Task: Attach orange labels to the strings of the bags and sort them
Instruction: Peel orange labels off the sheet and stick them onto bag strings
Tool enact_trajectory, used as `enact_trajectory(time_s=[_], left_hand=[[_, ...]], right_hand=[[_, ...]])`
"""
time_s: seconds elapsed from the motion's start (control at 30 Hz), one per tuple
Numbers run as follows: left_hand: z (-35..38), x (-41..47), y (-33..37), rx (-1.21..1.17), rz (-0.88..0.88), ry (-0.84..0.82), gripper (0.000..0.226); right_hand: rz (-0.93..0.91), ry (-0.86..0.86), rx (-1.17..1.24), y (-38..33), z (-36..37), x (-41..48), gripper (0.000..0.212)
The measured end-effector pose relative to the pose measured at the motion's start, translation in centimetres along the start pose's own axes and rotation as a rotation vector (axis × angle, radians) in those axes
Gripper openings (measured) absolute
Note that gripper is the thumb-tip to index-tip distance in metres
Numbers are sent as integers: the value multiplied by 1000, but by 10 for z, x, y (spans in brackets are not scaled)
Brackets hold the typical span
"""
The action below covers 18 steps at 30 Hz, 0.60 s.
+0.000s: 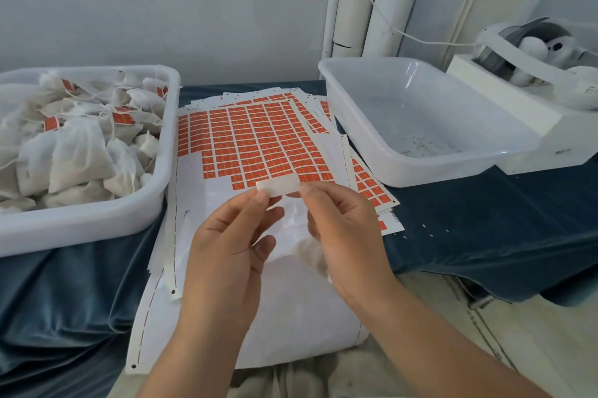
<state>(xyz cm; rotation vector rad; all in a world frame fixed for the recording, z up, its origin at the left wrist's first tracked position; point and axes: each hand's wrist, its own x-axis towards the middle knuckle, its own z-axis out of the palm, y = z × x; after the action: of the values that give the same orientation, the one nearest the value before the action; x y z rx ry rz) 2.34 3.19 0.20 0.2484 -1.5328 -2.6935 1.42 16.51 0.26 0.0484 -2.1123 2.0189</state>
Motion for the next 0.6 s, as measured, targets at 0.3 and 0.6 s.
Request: enact_trajectory(time_s=[0.3, 0.6], left_hand=[[-20, 15, 8, 45, 140, 101, 16], [-22, 17, 2, 186, 184, 92, 16]], right_hand=[[-66, -251, -186, -6, -14, 10, 29], [-224, -218, -477, -21, -34, 22, 50]])
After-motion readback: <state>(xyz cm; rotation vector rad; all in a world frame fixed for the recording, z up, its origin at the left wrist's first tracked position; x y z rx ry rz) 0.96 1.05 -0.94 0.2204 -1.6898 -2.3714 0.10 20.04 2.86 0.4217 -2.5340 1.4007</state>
